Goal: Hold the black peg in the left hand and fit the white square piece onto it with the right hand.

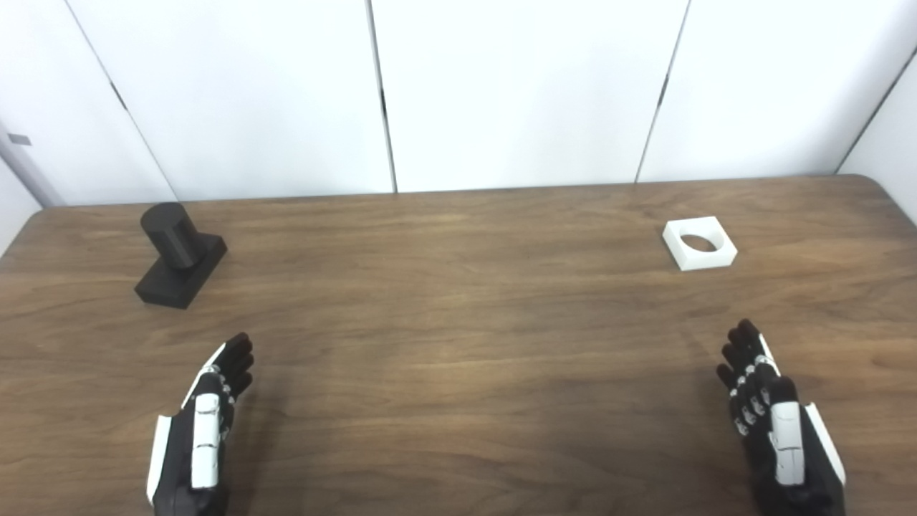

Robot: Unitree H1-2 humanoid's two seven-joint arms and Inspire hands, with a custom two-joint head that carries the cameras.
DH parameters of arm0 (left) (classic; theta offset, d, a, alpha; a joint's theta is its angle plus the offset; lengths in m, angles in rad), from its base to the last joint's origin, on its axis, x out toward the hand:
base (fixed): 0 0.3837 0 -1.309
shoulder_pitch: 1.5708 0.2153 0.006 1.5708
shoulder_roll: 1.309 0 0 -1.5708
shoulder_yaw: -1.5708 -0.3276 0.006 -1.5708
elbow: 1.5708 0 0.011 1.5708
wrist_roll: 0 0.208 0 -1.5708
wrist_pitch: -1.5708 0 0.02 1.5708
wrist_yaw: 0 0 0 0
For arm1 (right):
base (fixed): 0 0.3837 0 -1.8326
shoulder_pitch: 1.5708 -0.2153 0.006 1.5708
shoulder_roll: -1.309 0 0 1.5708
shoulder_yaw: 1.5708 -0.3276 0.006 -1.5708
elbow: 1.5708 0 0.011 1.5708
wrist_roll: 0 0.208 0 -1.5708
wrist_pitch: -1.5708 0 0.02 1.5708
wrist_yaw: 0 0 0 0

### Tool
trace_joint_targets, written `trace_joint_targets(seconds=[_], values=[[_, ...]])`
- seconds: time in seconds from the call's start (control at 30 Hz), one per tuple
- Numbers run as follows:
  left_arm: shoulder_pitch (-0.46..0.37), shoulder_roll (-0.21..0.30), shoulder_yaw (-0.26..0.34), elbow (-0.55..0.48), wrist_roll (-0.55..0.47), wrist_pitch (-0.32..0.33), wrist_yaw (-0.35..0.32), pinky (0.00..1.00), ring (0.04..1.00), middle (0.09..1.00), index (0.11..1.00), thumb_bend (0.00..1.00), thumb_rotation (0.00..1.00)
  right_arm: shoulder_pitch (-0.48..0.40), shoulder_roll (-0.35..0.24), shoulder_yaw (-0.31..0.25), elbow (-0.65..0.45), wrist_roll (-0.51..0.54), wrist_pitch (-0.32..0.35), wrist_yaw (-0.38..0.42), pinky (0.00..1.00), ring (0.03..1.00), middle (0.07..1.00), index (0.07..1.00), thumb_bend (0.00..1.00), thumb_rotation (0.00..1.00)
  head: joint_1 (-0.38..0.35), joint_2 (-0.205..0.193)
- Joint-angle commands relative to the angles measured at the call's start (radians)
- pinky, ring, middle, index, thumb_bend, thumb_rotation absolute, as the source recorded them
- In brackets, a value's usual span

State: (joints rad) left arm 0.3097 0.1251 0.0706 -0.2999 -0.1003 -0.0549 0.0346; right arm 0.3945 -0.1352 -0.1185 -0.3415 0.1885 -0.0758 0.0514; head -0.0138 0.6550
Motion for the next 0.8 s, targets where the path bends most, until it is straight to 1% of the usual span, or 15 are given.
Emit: trace_joint_targets(seconds=[0.0,0.07,0.33,0.47,0.6,0.67,0.73,0.77], values=[[-0.009,-0.046,-0.002,-0.015,0.006,-0.044,0.008,0.91,0.915,0.901,0.859,0.54,0.99,-0.016,-0.002,-0.011,-0.015,0.007,-0.043,0.008,1.00,1.000,1.000,1.000,0.64,1.00,-0.001,0.001],[-0.009,-0.044,-0.002,-0.011,0.002,-0.049,0.007,0.91,0.912,0.899,0.859,0.53,0.99,-0.015,-0.002,-0.011,-0.019,0.004,-0.035,0.006,1.00,1.000,1.000,0.997,0.65,1.00,-0.001,0.001],[-0.006,-0.047,-0.005,-0.020,0.010,-0.030,0.019,0.89,0.897,0.889,0.852,0.56,0.97,-0.014,0.000,-0.011,-0.020,0.009,-0.030,0.005,1.00,1.000,1.000,0.993,0.64,1.00,0.000,-0.003],[-0.006,-0.046,-0.009,-0.016,0.004,-0.032,0.015,0.90,0.901,0.893,0.855,0.58,0.97,-0.013,-0.002,-0.013,-0.019,0.006,-0.030,0.004,1.00,1.000,1.000,0.991,0.65,1.00,0.020,-0.008],[-0.003,-0.048,-0.018,-0.010,0.016,-0.028,0.016,0.92,0.913,0.897,0.855,0.58,0.98,-0.018,-0.008,-0.020,0.009,0.005,-0.060,0.009,1.00,1.000,1.000,0.999,0.65,1.00,0.083,-0.022],[0.001,-0.053,-0.029,-0.007,0.026,-0.035,0.017,0.91,0.910,0.894,0.856,0.58,0.99,-0.022,-0.014,-0.028,0.028,0.022,-0.085,0.019,1.00,1.000,1.000,1.000,0.64,1.00,0.142,-0.037],[0.002,-0.056,-0.041,0.000,0.029,-0.048,0.013,0.91,0.917,0.901,0.866,0.58,0.97,-0.025,-0.019,-0.035,0.042,0.038,-0.103,0.030,1.00,1.000,1.000,1.000,0.62,1.00,0.183,-0.048],[0.002,-0.059,-0.045,0.005,0.032,-0.056,0.015,0.91,0.917,0.902,0.869,0.58,0.97,-0.026,-0.021,-0.039,0.048,0.044,-0.109,0.035,1.00,1.000,1.000,1.000,0.62,1.00,0.192,-0.050]])
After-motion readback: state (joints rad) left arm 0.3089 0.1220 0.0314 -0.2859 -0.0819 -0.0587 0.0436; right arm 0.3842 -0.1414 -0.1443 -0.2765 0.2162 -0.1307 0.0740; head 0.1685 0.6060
